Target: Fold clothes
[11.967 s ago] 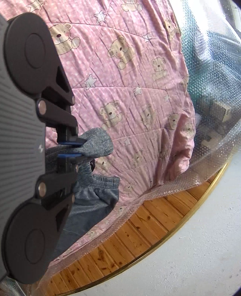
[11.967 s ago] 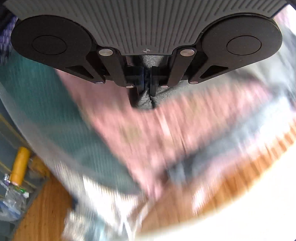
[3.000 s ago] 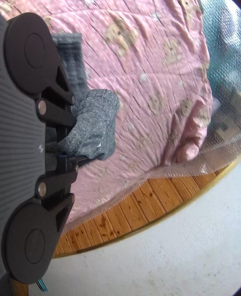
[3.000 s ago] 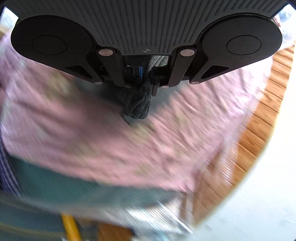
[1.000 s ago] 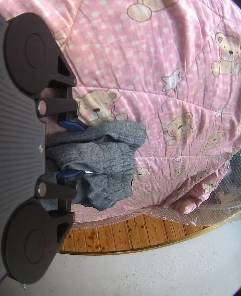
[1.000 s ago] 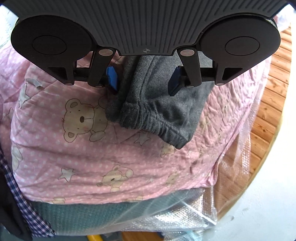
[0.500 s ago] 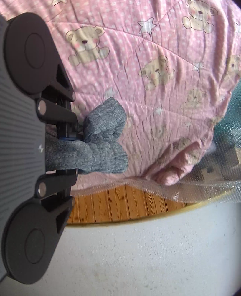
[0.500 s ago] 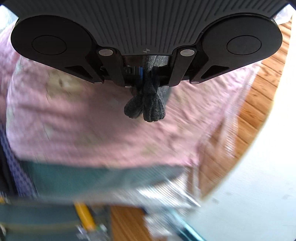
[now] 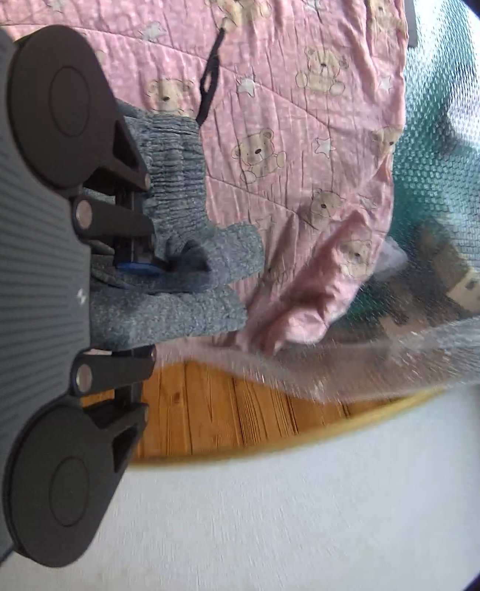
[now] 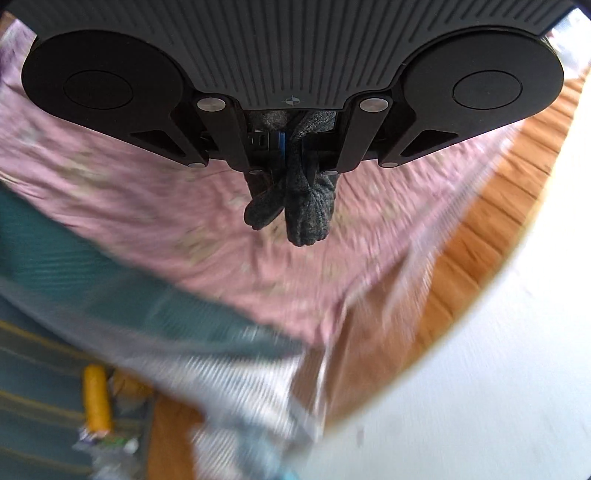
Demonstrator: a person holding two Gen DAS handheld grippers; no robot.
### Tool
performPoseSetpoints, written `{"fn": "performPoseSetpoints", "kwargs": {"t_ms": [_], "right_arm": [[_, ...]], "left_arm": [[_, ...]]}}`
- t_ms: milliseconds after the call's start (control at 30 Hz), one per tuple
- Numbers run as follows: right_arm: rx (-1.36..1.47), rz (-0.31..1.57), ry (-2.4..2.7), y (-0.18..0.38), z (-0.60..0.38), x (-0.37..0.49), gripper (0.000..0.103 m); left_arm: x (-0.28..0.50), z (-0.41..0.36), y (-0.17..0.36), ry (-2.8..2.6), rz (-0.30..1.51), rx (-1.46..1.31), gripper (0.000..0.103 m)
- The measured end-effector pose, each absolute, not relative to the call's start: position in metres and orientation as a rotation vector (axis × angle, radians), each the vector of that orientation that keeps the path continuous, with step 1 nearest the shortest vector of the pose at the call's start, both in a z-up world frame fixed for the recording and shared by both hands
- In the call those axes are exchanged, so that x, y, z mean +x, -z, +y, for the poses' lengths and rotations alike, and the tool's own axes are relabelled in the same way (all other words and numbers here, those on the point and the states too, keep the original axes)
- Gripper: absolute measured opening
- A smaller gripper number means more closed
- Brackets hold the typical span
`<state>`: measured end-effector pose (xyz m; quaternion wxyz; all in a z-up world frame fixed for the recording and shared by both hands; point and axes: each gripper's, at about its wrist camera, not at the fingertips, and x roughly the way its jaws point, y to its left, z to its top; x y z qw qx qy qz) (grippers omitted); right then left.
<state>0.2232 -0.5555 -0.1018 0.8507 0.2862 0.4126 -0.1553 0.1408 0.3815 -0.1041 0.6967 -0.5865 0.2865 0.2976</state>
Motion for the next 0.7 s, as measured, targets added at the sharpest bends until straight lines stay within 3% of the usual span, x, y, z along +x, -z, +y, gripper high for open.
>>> {"fn": "performPoseSetpoints", "kwargs": {"t_ms": [67,133,167,233,333,467,700], "right_arm": [[0.58,0.945,0.318,0.111,-0.554,0.27,0.01],[0.579,0.947,0.32,0.131,-0.551,0.31,0.034],[0.581,0.936,0.322,0.142,-0.549,0.328,0.034],[0.586,0.916,0.328,0.166,-0.545,0.365,0.039],[0.551,0.777,0.284,0.163,-0.544,0.372,0.05],[0.471,0.707,0.196,0.159,-0.547,0.364,0.051],[0.331,0.753,0.074,0.162,-0.531,0.365,0.051]], "left_arm": [[0.195,0.39,0.15,-0.745,0.763,-1.255,0.025],[0.231,0.402,0.195,-0.81,0.87,-1.231,0.025],[0.227,0.402,0.201,-0.833,0.809,-1.273,0.025],[0.227,0.397,0.196,-0.771,0.705,-1.284,0.042],[0.23,0.397,0.18,-0.687,0.667,-1.14,0.045],[0.233,0.399,0.161,-0.637,0.652,-0.947,0.047],[0.209,0.378,0.137,-0.575,0.577,-0.942,0.051]]}}
